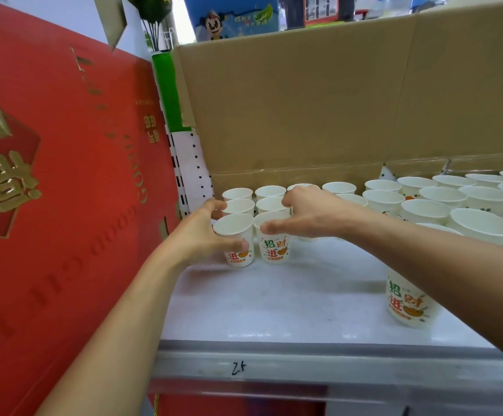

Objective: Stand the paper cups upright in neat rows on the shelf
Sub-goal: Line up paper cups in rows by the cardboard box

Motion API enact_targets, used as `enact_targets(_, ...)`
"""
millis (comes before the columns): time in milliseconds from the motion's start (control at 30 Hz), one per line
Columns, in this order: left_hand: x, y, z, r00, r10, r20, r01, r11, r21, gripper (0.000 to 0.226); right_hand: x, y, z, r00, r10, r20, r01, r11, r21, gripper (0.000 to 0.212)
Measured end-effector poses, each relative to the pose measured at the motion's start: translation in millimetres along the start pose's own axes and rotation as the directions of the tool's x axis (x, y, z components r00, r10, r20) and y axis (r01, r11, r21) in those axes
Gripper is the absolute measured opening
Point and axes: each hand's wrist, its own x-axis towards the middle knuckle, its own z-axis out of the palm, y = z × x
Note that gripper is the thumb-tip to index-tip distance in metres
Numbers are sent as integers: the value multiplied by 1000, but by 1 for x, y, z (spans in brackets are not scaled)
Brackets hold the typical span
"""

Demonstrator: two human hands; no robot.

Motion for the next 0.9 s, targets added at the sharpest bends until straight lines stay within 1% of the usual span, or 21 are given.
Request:
enact_targets(67,-3,1,9,999,-9,-48,10,1000,25,93,-3,0,-2,999,-22,34,22,1000,10,62)
enact_targets(133,-2,2,14,996,-23,-91,25,999,25,88,-5,-2,-3,999,-37,36,37,999,-16,67)
enact_targets(267,-1,1,13,992,-48,-113,59,994,90,78,-5,-4,-4,998,-44,47,45,998,-33,61)
enact_targets(367,-2,3,11,993,-64,-97,76,988,132,79,-5,-1,-3,997,-48,58,51,997,-52,61)
enact_targets(467,-7,11,8,996,-57,-73,65,990,122,83,-11,5,-10,997,-70,39,71,997,-18,67)
enact_targets(500,-11,16,7,995,-41,-89,51,992,115,86,-16,10,-16,997,-78,27,79,997,-6,66)
enact_targets(567,-22,29,7,984,28,-175,-6,993,122,87,-31,26,-35,995,-104,-3,104,994,23,58)
enact_targets(600,-30,40,9,971,80,-225,-51,990,133,84,-41,36,-47,993,-117,-9,117,992,50,52)
enact_targets(667,-48,66,20,932,213,-294,-184,975,121,70,-66,59,-72,991,-136,11,134,983,123,37)
enact_targets(700,-57,81,29,916,276,-291,-263,961,84,61,-79,71,-82,989,-143,26,138,979,148,31)
enact_targets(733,-67,97,39,909,332,-254,-336,941,28,54,-91,83,-90,989,-145,40,137,978,159,25)
enact_targets(800,-84,123,63,891,444,-98,-451,890,-67,43,-113,104,-100,990,-125,72,114,983,144,17)
enact_targets(867,-91,137,89,829,557,57,-553,830,-72,35,-129,121,-102,992,-94,85,89,994,64,15)
enact_targets(900,-90,140,100,788,608,96,-607,793,-49,31,-135,126,-100,993,-74,88,74,997,11,16)
